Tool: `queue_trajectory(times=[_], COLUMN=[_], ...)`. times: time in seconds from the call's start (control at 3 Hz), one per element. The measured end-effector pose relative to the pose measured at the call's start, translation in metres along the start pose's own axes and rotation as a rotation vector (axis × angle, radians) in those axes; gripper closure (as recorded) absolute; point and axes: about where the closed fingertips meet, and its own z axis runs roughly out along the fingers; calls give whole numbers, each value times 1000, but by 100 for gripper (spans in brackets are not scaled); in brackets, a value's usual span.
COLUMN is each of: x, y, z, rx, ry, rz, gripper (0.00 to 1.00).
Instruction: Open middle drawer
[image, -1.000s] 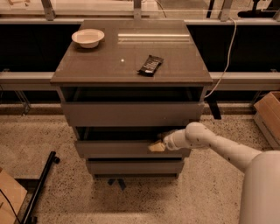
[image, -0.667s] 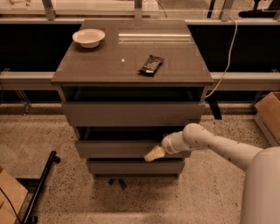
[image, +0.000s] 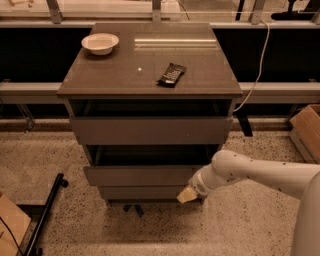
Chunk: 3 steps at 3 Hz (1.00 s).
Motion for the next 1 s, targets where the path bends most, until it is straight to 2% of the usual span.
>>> queue_trajectory(times=[0.33, 0.67, 1.0], x=[24, 13, -23], y=[22, 40, 46], z=[-9, -25, -44], rx=[-13, 27, 88], ry=[56, 55, -13], rz=[26, -32, -139], gripper=[64, 68, 44])
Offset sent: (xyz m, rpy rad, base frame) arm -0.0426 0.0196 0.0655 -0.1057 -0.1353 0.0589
